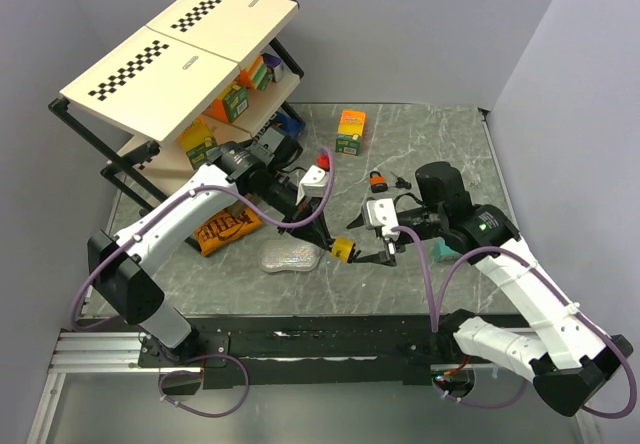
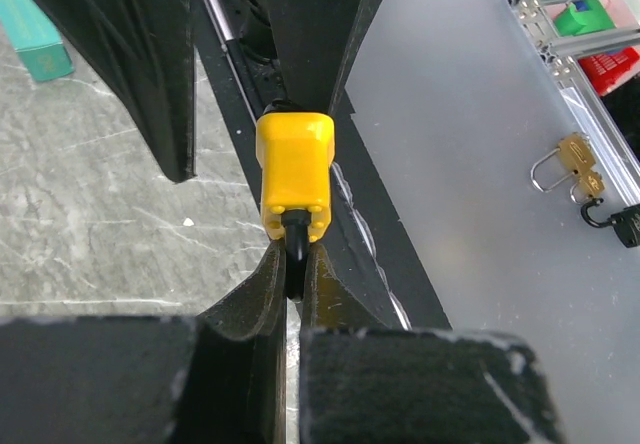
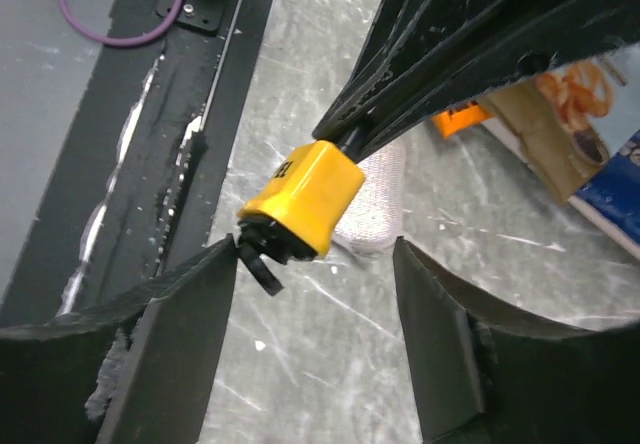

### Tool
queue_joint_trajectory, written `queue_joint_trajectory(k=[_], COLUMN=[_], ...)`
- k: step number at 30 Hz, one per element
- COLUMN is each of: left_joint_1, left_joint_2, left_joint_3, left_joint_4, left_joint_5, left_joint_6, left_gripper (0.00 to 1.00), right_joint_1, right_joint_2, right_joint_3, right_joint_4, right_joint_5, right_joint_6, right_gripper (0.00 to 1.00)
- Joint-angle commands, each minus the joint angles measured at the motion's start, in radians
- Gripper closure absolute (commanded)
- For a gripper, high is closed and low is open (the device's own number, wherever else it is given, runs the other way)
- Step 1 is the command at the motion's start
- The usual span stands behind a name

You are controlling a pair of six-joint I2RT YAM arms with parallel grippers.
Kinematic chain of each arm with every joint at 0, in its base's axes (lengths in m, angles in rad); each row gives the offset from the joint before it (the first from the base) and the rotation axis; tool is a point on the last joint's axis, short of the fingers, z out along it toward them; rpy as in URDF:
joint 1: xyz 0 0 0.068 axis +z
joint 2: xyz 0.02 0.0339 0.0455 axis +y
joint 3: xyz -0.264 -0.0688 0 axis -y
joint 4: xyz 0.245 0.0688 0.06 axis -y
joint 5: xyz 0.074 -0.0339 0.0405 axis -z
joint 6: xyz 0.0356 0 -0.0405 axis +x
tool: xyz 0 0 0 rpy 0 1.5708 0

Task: Lock with the key
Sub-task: Place the lock at the center of the board.

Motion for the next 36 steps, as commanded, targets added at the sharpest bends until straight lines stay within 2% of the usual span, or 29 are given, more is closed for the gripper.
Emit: queue_joint_trajectory(k=[1, 6, 15, 21, 36], left_joint_1=[-0.011, -0.01, -0.008, -0.008, -0.01], left_joint_2=[-0.008, -0.039, -0.027, -0.045, -0.042], left_joint_3=[0.042, 0.001, 0.013, -0.013, -0.016], left_joint_4=[-0.062, 0.021, -0.007, 0.048, 0.062], left_joint_5=[0.1, 0.095, 0.097, 0.092, 0.088], left_joint_6=[0.079, 0.016, 0.039, -0.005, -0.02], left_gripper=[0.99, 0.99, 0.99, 0.99, 0.99], right_joint_1=[0.006, 0.006, 0.009, 0.01, 0.029], right_joint_2=[-0.003, -0.032, -0.013, -0.015, 0.002], right_joint_3=[0.056, 0.032, 0.039, 0.024, 0.021], right_joint_4=[-0.049, -0.115, -0.103, -0.039, 0.07], right_joint_5=[0.007, 0.033, 0.041, 0.041, 0.019], right_joint_6=[-0.12, -0.186, -0.191, -0.148, -0.027], right_gripper=[0.27, 0.27, 0.27, 0.3, 0.4])
